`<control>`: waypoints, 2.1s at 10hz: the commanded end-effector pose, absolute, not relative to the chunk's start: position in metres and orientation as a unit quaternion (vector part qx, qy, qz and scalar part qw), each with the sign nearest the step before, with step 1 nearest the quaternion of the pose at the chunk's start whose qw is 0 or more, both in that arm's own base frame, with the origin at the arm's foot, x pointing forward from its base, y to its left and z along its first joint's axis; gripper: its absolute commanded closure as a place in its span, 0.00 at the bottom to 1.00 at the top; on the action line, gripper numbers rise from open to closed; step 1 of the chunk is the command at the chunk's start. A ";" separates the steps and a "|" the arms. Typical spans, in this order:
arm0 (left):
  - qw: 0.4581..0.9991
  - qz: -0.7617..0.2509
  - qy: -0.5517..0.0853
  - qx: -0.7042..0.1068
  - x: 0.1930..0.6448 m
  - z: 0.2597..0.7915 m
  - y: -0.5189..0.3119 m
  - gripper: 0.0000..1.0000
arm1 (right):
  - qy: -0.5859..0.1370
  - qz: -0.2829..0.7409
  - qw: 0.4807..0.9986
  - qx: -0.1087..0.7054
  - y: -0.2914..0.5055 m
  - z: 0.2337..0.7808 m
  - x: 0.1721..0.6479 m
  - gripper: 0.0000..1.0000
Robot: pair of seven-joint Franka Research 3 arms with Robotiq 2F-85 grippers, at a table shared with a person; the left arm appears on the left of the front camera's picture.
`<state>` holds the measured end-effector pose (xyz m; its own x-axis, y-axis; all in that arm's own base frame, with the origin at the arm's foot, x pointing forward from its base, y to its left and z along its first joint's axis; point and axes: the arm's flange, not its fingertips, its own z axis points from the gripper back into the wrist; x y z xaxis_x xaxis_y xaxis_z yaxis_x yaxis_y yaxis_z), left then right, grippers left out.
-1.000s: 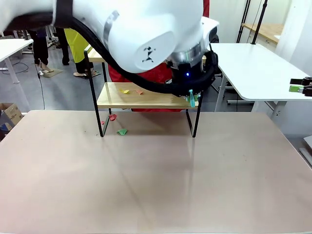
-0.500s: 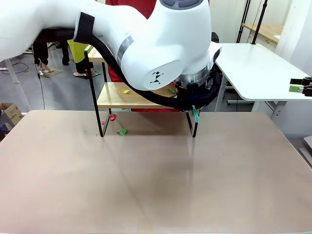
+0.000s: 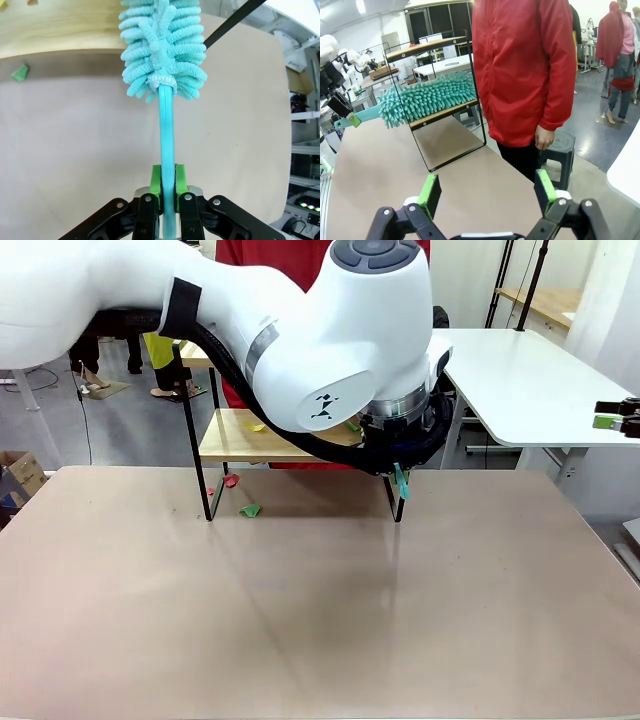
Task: Clean the shelf.
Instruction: Clean the specific section of the Shelf indicated by the human with the Duster.
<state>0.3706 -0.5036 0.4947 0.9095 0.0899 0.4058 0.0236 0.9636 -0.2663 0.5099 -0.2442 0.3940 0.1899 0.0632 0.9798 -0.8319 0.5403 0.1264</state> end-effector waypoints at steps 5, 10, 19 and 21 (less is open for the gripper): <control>0.978 0.050 -0.170 -0.109 0.393 0.489 -0.429 0.87 | -0.548 0.327 0.685 0.351 -0.242 0.397 0.509 0.00; 0.981 0.058 -0.184 -0.031 0.408 0.488 -0.344 0.87 | -0.548 0.327 0.685 0.351 -0.242 0.397 0.509 0.00; 0.956 0.100 -0.234 0.148 0.383 0.511 -0.270 0.87 | -0.548 0.327 0.685 0.351 -0.242 0.397 0.509 0.00; 0.954 0.101 -0.240 0.146 0.384 0.511 -0.273 0.87 | -0.548 0.327 0.685 0.351 -0.242 0.397 0.509 0.00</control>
